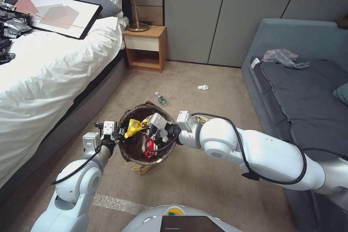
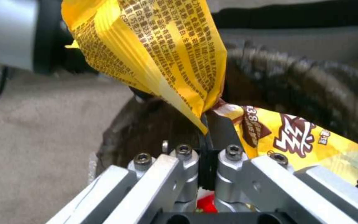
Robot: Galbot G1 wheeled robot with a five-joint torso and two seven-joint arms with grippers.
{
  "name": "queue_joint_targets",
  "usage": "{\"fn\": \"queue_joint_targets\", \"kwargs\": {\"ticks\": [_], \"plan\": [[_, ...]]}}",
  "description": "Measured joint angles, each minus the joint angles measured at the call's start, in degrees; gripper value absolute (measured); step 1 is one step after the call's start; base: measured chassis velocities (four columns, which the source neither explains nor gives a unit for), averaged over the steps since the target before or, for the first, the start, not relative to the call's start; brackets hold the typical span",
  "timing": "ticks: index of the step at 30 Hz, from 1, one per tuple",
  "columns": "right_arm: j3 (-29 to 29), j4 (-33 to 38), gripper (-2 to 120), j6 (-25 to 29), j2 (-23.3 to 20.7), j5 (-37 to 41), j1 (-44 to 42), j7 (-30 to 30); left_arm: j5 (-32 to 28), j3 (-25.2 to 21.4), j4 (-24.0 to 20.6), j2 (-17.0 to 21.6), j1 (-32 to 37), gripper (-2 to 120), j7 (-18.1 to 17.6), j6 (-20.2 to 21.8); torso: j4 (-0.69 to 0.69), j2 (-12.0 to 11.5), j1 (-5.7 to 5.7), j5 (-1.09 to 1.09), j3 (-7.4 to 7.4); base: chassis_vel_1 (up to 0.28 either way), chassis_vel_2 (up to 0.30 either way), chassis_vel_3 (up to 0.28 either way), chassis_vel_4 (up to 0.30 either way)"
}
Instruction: Pick up the trash bin, then pick up the garbage from the floor and place it into the trash bin.
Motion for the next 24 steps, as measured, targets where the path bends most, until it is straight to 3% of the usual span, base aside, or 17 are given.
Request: {"fn": "queue_joint_targets", "kwargs": {"ticks": [4,6,11,13,15,23,24], "plan": [[-0.9,-1.2,-2,-0.3,0.4,-0.4,-0.6,0.2,0.0,-0.3,-0.2,0.0,0.1,0,0.1,0.0,0.0,0.0,0.0,0.0,0.0,0.0,0.0,0.0,0.0],[-0.9,-2.0,10,-0.4,0.7,-0.3,-1.0,0.8,0.0,-0.5,-0.2,0.0,0.1,0,0.2,0.0,0.0,0.0,0.0,0.0,0.0,0.0,0.0,0.0,0.0],[-0.8,-2.6,17,-0.2,0.9,-0.3,-1.2,1.3,0.0,-0.5,-0.2,-0.1,0.1,0,0.2,0.0,0.0,0.0,0.0,0.0,0.0,0.0,0.0,0.0,0.0],[-0.3,-3.0,31,0.0,1.0,-0.2,-1.6,2.0,0.0,-0.5,-0.2,-0.3,0.1,0,0.3,0.0,0.01,0.0,0.0,0.01,0.0,0.0,0.0,0.0,0.0],[-0.2,-3.1,34,0.2,1.0,-0.2,-1.7,2.1,0.0,-0.5,-0.2,-0.3,0.1,0,0.3,0.0,0.01,0.0,0.0,0.0,0.0,0.0,0.0,0.0,0.0],[0.9,-4.3,70,1.7,1.1,0.1,-3.1,2.8,0.2,-0.5,0.1,-0.4,0.0,0,0.6,0.0,0.0,0.0,0.0,0.01,0.0,0.0,0.0,0.0,0.0],[0.9,-4.3,70,1.7,1.1,0.1,-3.1,2.8,0.2,-0.5,0.1,-0.4,0.0,0,0.6,0.0,0.0,0.0,0.0,0.01,0.0,0.0,0.0,0.0,0.0]]}}
